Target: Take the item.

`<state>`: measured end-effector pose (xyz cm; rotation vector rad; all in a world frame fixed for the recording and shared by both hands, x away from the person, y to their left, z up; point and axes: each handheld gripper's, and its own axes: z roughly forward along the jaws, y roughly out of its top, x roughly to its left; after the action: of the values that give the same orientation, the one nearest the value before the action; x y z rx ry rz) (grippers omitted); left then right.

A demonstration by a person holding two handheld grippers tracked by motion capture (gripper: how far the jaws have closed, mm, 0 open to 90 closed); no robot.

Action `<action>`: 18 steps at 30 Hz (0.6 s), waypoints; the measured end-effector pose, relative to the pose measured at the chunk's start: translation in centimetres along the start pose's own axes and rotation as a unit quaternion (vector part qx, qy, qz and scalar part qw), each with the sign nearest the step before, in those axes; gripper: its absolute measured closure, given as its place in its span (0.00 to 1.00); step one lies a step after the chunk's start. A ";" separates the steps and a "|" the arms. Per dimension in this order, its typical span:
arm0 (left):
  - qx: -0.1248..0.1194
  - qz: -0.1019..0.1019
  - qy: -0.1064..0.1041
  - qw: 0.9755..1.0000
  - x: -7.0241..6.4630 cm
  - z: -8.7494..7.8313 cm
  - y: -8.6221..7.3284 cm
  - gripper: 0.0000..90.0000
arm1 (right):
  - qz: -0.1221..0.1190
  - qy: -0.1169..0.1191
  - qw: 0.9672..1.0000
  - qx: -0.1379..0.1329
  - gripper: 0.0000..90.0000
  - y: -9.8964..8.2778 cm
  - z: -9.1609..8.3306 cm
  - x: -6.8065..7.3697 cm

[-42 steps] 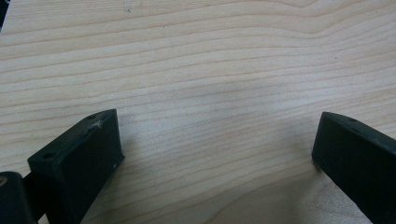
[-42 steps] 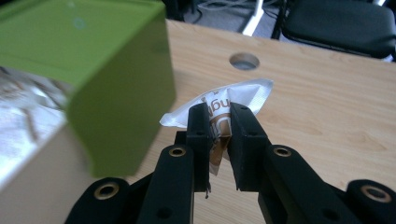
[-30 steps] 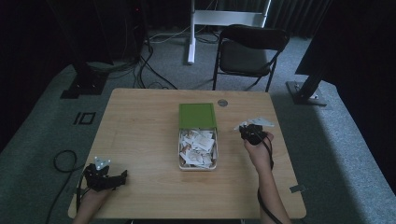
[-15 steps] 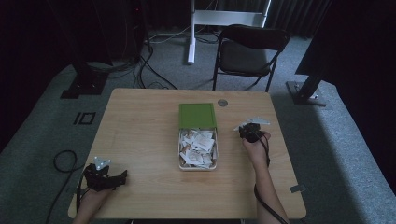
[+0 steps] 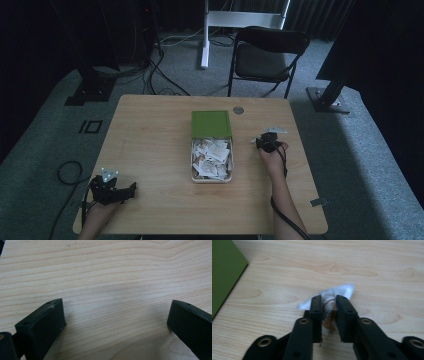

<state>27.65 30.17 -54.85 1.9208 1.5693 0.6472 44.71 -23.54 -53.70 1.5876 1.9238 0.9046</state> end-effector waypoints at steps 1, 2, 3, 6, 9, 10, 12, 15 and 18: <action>0.000 0.000 0.000 1.000 0.0 0.0 0.0 0.03 | 0.000 0.001 1.000 0.001 0.78 -0.1 0.1 0.0; 0.000 0.000 0.000 1.000 0.0 0.0 0.0 0.03 | -0.001 0.001 1.000 0.003 0.76 -0.2 0.2 -0.1; 0.000 0.000 0.000 1.000 0.0 0.0 0.0 0.03 | 0.000 0.002 1.000 0.000 0.73 -0.2 0.2 -0.2; 0.000 0.000 0.000 1.000 0.0 0.0 0.0 0.03 | 0.004 0.005 1.000 -0.006 0.61 -0.2 -0.1 -0.3; 0.000 0.000 0.000 1.000 0.0 0.0 0.0 0.03 | 0.009 0.005 1.000 -0.019 0.51 -0.1 -0.7 -0.5; 0.000 0.000 0.000 1.000 0.0 0.0 0.0 0.03 | 0.013 0.008 1.000 -0.024 0.48 -0.1 -0.9 -0.6; 0.000 0.000 0.000 1.000 0.0 0.0 0.0 0.03 | 0.015 0.009 0.999 -0.033 0.40 -0.1 -1.3 -0.7; 0.000 0.000 0.000 1.000 0.0 0.0 0.0 0.03 | 0.014 0.011 0.999 -0.043 0.31 -0.4 -1.7 -0.9; 0.000 0.000 0.000 1.000 0.0 0.0 0.0 0.03 | 0.015 0.017 0.999 -0.050 0.23 -0.8 -2.1 -0.8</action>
<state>27.65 30.17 -54.85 1.9206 1.5691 0.6472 42.81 -24.83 -52.93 1.5559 1.8535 1.0299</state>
